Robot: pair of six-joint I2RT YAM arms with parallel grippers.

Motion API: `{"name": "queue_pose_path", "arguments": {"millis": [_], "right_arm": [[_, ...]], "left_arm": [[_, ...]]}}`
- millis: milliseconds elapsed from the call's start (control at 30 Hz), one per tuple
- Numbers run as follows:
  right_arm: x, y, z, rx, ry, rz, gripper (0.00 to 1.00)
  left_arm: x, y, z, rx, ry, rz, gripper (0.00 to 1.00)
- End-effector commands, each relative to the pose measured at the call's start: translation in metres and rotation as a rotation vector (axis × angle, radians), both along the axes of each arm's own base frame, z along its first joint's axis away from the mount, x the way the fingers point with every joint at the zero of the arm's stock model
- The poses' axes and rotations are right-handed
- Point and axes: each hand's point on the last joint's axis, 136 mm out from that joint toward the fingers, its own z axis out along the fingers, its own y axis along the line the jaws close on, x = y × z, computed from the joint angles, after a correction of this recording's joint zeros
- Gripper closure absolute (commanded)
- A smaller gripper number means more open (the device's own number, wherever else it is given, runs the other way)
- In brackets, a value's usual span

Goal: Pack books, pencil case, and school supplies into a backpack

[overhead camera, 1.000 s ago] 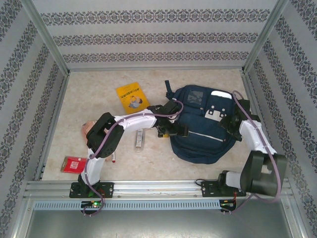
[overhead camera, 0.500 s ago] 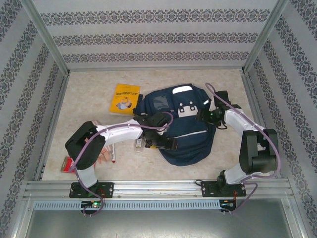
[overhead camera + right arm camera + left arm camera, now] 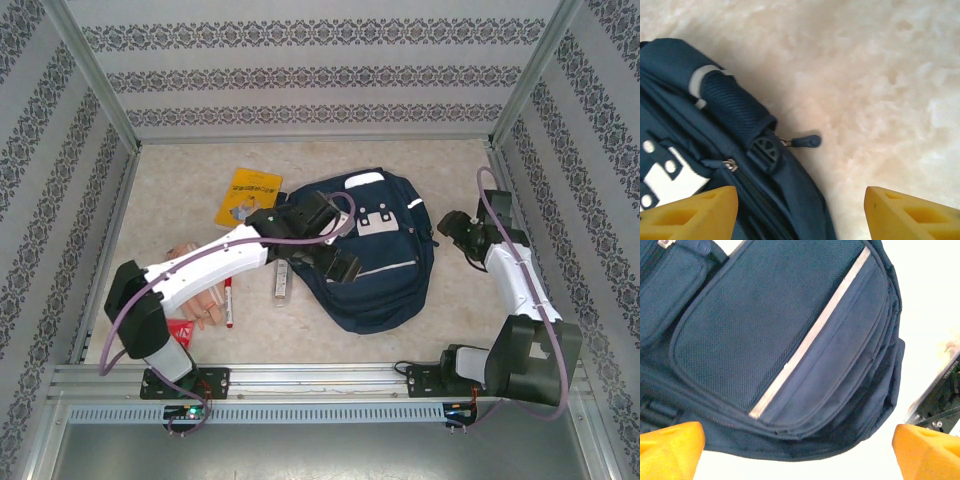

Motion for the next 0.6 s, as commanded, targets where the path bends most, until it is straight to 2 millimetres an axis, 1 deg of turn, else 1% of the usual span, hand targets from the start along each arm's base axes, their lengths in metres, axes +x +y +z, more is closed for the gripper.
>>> {"name": "queue_pose_path", "arguments": {"millis": [0, 67, 167, 200, 233, 267, 333, 400, 500, 567], "right_arm": [[-0.01, -0.001, -0.006, 0.04, 0.02, -0.057, 0.32], [-0.01, -0.002, -0.005, 0.051, 0.015, -0.059, 0.32], [-0.009, -0.005, -0.002, 0.072, 0.009, -0.065, 0.32], [-0.01, -0.006, -0.002, 0.081, 0.008, -0.072, 0.32], [-0.011, -0.008, -0.003, 0.09, 0.008, -0.08, 0.32], [-0.011, -0.01, -0.003, 0.097, 0.007, -0.089, 0.32], [-0.014, -0.015, -0.005, 0.102, 0.01, -0.11, 0.32], [-0.016, -0.018, -0.008, 0.11, 0.014, -0.129, 0.32], [-0.018, -0.015, -0.012, 0.139, 0.013, -0.136, 0.32], [-0.018, -0.014, -0.013, 0.147, 0.008, -0.131, 0.32]], "left_arm": [[0.017, -0.037, -0.004, -0.028, -0.074, -0.071, 0.07], [0.023, -0.054, -0.013, -0.015, -0.09, -0.093, 0.07], [0.019, -0.078, -0.029, 0.041, -0.109, -0.151, 0.06], [0.017, -0.083, -0.035, 0.066, -0.112, -0.171, 0.04], [0.014, -0.089, -0.04, 0.092, -0.121, -0.193, 0.0], [0.012, -0.093, -0.048, 0.121, -0.127, -0.208, 0.01], [0.011, -0.101, -0.058, 0.166, -0.148, -0.232, 0.01], [0.015, -0.105, -0.068, 0.221, -0.191, -0.236, 0.01], [0.021, -0.107, -0.081, 0.297, -0.24, -0.252, 0.0], [0.021, -0.109, -0.092, 0.331, -0.249, -0.283, 0.01]]}}
